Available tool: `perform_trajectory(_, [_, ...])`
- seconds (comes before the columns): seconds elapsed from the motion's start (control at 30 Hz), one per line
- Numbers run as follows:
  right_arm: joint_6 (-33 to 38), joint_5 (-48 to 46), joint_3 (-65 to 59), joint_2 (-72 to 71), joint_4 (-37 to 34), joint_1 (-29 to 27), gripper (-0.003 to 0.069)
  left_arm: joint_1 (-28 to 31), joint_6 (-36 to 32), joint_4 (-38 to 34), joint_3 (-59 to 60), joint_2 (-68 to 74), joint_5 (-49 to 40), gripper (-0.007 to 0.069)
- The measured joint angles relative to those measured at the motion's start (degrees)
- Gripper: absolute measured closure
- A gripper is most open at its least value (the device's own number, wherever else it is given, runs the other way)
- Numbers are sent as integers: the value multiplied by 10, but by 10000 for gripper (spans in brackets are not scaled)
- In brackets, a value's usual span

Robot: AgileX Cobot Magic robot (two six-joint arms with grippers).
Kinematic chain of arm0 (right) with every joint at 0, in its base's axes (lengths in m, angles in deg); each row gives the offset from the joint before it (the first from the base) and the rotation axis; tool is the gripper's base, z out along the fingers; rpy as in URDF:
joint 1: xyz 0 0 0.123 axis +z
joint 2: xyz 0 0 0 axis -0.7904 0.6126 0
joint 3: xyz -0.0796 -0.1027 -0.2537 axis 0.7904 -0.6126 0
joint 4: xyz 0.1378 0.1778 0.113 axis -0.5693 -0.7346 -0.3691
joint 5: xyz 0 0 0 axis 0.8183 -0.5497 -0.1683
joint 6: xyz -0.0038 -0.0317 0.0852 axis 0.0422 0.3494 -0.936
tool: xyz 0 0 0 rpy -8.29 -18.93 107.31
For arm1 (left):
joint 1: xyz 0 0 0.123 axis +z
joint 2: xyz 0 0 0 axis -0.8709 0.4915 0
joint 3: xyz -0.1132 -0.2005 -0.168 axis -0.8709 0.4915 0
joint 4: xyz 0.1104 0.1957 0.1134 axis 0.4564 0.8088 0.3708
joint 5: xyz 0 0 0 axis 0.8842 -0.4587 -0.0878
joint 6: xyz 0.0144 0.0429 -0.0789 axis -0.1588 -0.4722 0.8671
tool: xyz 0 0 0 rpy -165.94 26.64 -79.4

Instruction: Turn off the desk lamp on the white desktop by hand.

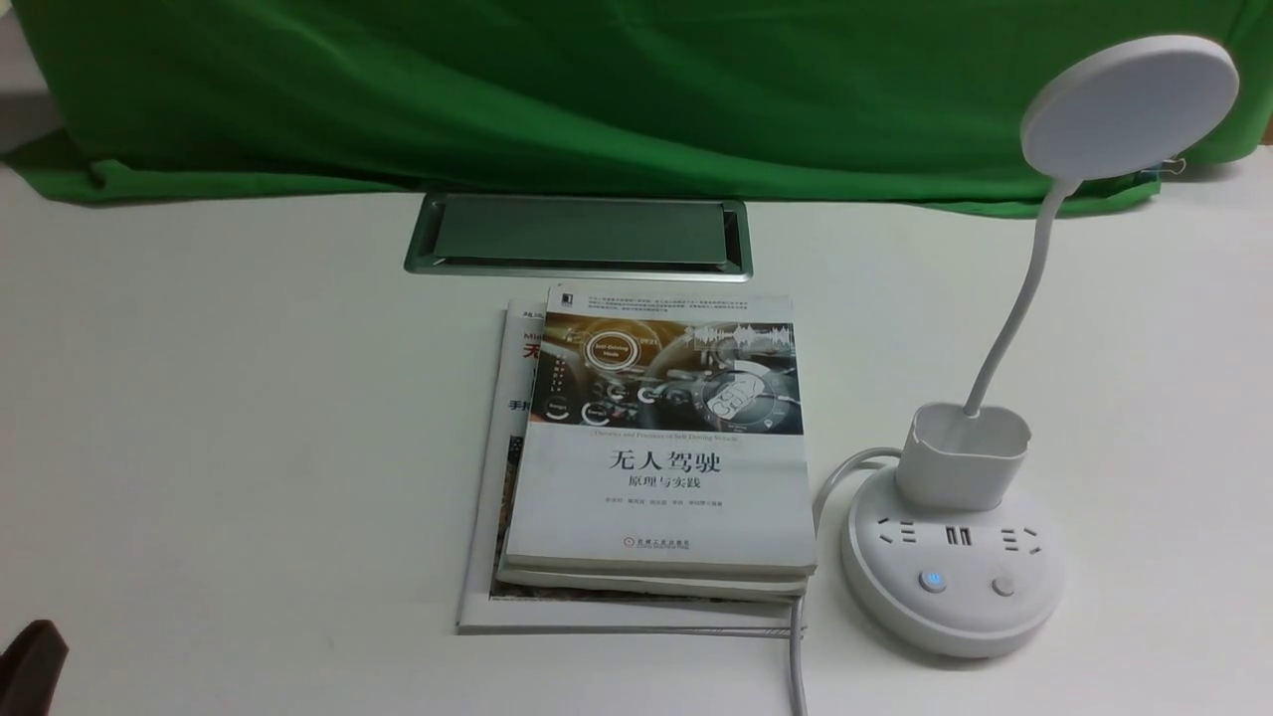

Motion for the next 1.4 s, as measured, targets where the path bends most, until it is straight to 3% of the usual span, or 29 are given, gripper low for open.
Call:
perform_trajectory(0.27, [6,-25,-3,-1,2,46,633,0,-1,0,0,0,0,384])
perform_trajectory(1.4, [-1,-27,-3,-1,5,46,629,0,0,0,0,0,0,384])
